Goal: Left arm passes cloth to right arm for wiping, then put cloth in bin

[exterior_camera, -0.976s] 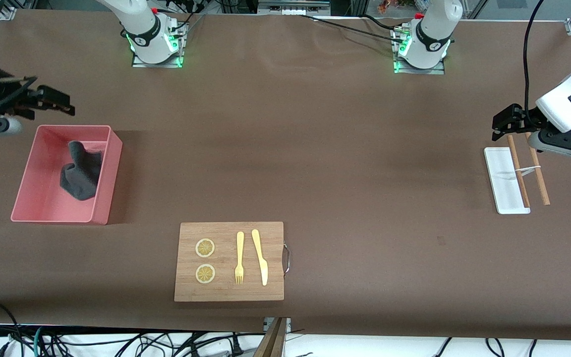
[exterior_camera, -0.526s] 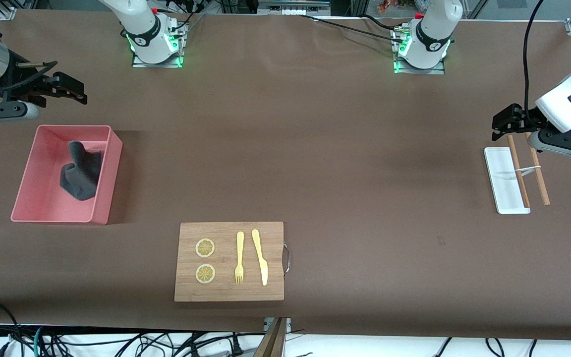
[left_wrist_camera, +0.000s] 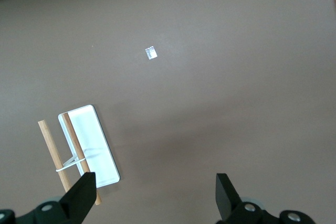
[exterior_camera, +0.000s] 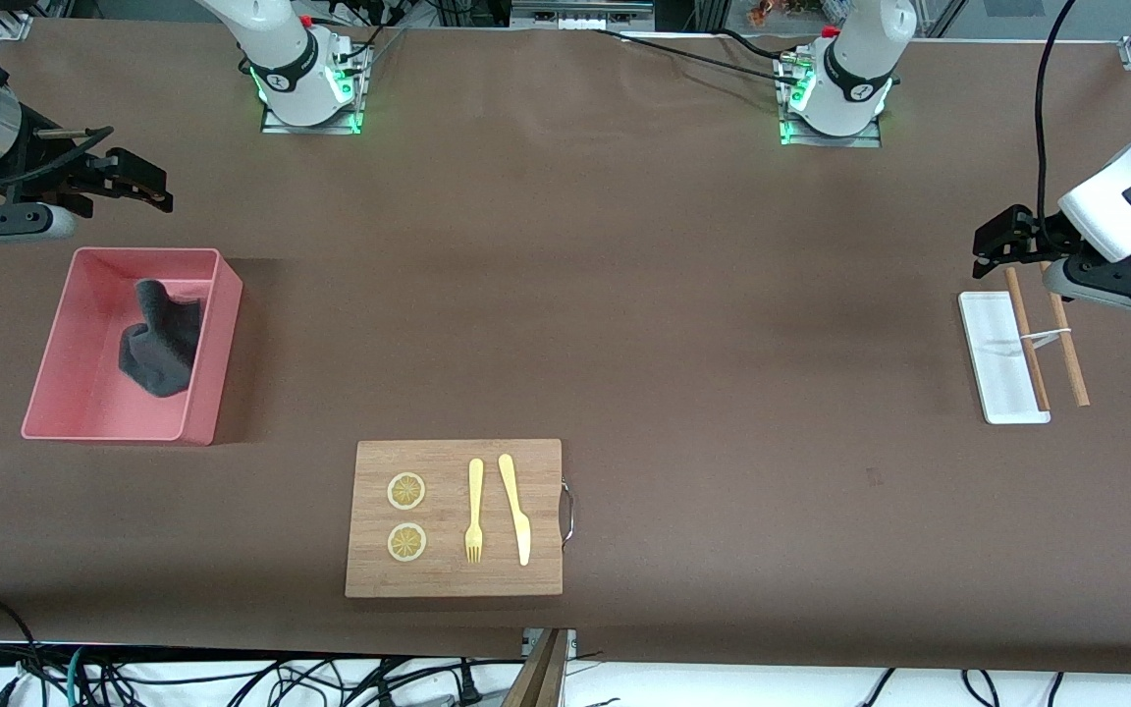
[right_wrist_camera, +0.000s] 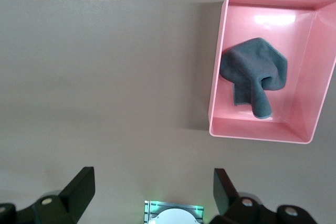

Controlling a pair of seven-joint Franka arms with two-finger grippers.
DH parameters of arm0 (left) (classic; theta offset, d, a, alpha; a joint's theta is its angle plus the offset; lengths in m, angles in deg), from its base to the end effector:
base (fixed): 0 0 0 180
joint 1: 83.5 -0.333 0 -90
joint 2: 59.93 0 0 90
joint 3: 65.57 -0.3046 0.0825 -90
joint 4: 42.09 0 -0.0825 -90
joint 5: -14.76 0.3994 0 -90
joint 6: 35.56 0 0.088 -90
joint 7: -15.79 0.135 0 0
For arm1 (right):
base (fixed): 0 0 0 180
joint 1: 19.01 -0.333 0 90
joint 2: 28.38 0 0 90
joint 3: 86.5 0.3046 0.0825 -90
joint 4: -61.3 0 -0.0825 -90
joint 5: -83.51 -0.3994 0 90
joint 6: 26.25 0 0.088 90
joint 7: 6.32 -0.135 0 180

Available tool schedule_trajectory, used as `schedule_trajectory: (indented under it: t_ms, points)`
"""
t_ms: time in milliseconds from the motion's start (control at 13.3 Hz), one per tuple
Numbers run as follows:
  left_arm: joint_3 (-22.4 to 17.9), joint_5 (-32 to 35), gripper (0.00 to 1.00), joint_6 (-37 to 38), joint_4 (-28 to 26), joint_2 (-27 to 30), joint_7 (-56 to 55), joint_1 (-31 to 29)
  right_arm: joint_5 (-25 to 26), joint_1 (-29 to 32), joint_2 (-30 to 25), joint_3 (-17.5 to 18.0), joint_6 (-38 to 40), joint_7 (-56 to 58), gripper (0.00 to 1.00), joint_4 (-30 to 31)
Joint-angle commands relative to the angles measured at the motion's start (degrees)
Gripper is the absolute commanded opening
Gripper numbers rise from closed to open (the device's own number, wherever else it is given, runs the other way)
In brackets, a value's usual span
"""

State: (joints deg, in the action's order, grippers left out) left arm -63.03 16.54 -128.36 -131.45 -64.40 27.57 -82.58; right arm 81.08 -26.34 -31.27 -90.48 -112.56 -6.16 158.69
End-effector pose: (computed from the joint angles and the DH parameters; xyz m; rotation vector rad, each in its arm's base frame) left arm 0.5948 -0.0311 0.5494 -3.0874 0.4157 0.0309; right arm 0.5384 0.0368 0.5462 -3.0902 -0.0947 0.2234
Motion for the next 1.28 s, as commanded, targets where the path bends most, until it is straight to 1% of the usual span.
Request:
schedule_trajectory:
  t_ms: [0, 225, 676, 1201]
  points:
    - [0.0, 0.8, 1.0, 1.3, 1.8, -0.7, 1.0, 0.2, 0.6, 1.0, -1.2, 0.9, -0.1, 1.0, 1.0, 0.3]
    - [0.0, 0.8, 1.0, 1.3, 1.8, -0.7, 1.0, 0.2, 0.7, 1.0, -0.7, 0.8, -0.2, 1.2, 1.0, 0.2]
    - [0.0, 0.8, 1.0, 1.3, 1.8, -0.7, 1.4, 0.2, 2.6, 1.0, -0.6, 0.7, -0.8, 1.3, 1.0, -0.3]
    - [0.0, 0.9, 1.0, 1.3, 1.7, -0.7, 1.5, -0.1, 2.4, 1.0, -0.8, 0.7, -0.5, 1.3, 1.0, -1.9]
